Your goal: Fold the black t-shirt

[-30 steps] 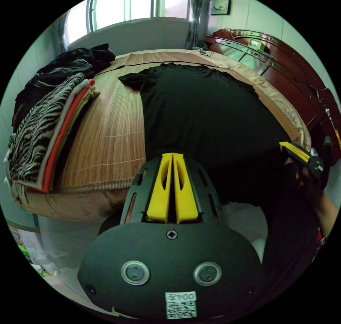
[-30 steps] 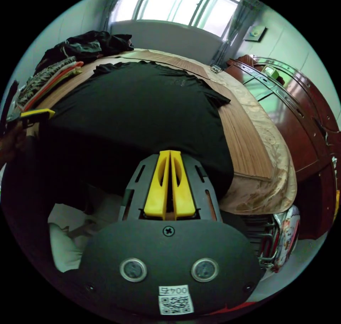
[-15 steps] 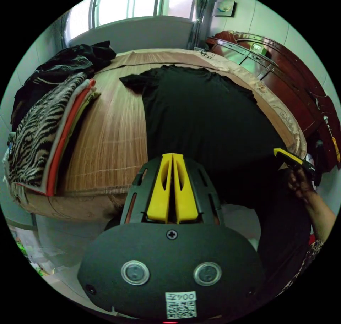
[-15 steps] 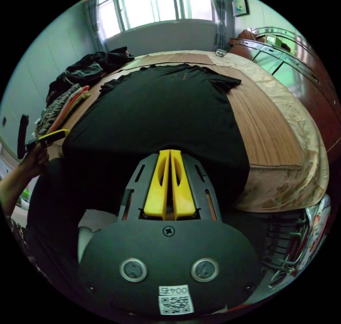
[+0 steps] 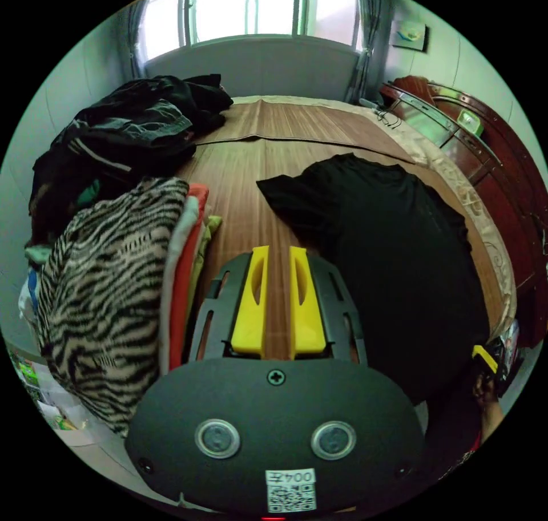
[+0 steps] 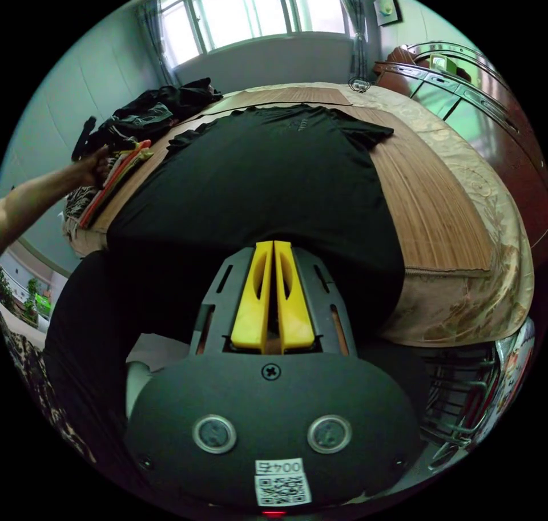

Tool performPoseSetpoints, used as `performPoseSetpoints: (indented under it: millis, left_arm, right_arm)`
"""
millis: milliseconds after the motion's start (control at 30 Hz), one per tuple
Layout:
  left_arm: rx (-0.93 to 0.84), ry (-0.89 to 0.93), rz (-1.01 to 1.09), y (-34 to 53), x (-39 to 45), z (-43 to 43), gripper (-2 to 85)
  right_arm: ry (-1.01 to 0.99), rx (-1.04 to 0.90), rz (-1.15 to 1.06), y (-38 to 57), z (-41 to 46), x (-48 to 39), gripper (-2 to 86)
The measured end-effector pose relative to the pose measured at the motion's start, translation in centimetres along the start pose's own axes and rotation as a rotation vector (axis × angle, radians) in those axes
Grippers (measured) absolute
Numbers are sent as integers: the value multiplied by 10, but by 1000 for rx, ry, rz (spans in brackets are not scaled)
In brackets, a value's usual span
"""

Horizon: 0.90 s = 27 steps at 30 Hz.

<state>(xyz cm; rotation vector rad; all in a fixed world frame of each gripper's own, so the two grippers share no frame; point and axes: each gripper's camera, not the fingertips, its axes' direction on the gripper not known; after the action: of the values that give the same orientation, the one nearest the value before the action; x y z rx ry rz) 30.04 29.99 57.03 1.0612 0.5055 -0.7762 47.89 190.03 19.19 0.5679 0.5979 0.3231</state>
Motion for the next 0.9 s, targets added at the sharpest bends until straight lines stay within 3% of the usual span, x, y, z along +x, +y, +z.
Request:
performPoseSetpoints:
  millis: [233,567,700,900]
  left_arm:
    - [-30,-15,-12,-103,-5,78,73]
    - [-122,33,-52,-184,-4,175,93]
    - [-129,18,-77,-204,6,200,76]
    - [-87,-31,44,-222,37,206,23]
  right_arm:
    - [-21,-15,0,-8,7,12,-4]
    - [-70,-11,56,-14,15,34,-6]
    - [-82,-9,69,-16,17,40,-7]
    - [-105,-4,90,-17,21,50,-7]
